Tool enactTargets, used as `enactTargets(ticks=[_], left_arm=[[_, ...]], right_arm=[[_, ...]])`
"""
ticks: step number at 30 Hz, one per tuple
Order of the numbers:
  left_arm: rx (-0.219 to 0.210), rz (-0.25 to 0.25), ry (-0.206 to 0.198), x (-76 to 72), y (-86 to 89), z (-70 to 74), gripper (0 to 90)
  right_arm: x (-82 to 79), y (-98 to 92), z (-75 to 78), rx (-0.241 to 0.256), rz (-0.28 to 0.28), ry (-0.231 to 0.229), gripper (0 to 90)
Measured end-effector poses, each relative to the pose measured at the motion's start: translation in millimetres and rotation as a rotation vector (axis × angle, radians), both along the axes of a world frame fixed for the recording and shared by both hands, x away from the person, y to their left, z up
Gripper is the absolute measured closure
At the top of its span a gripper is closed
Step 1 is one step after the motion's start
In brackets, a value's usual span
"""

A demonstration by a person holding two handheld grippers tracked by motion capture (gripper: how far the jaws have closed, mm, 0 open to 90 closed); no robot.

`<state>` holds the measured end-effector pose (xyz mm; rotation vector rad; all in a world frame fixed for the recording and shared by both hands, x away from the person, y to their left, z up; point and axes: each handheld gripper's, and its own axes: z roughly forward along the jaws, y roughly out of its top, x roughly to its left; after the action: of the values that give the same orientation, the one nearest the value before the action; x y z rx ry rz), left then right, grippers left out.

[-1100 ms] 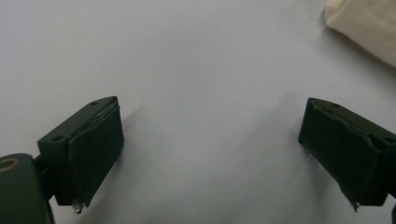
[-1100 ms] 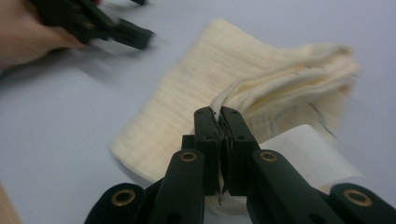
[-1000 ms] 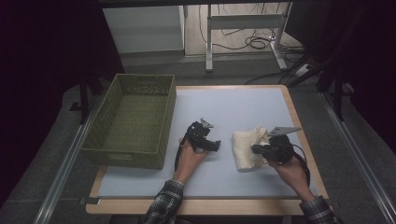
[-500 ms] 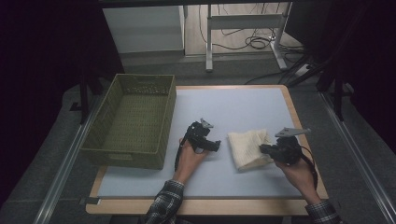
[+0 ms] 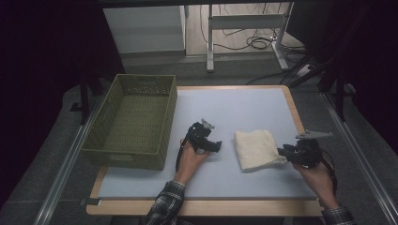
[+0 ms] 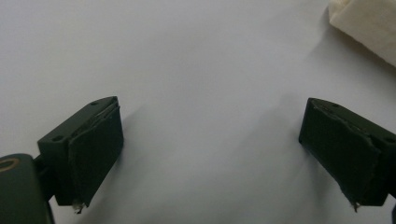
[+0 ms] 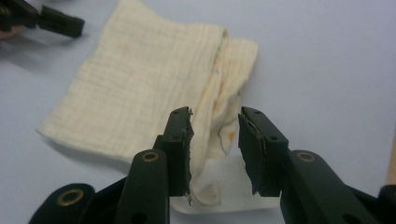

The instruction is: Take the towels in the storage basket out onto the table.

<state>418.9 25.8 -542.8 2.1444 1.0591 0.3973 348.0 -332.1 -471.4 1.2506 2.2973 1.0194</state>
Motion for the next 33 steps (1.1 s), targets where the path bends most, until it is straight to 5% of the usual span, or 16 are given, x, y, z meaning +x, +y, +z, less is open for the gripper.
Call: enactTargets(ticks=[5, 13, 17, 23, 27, 33], left_arm=[[0.001, 0.0, -0.001, -0.1, 0.0, 0.0, 6.5], [0.002, 0.002, -0.003, -0.4, -0.2, 0.0, 6.5], [0.002, 0.002, -0.003, -0.5, -0.2, 0.0, 6.5], [0.004, 0.001, -0.005, -0.5, -0.2, 0.0, 6.5], [0.005, 0.002, -0.006, -0.7, -0.4, 0.0, 6.6], [0.004, 0.004, -0.008, -1.1, -0.7, 0.0, 6.6]], right_arm=[[7.8, 16.7, 2.3, -0.004, 0.043, -0.001, 64.2], [39.5, 33.0, -23.3, -0.064, 0.021, 0.058, 58.1], [37.2, 32.9, -31.8, -0.082, 0.02, 0.092, 81.8], [28.6, 37.1, -17.6, -0.072, 0.05, 0.068, 85.9], [33.4, 43.9, -14.1, -0.067, 0.06, 0.058, 85.3], [40.7, 40.9, -27.2, -0.096, 0.027, 0.08, 64.4]])
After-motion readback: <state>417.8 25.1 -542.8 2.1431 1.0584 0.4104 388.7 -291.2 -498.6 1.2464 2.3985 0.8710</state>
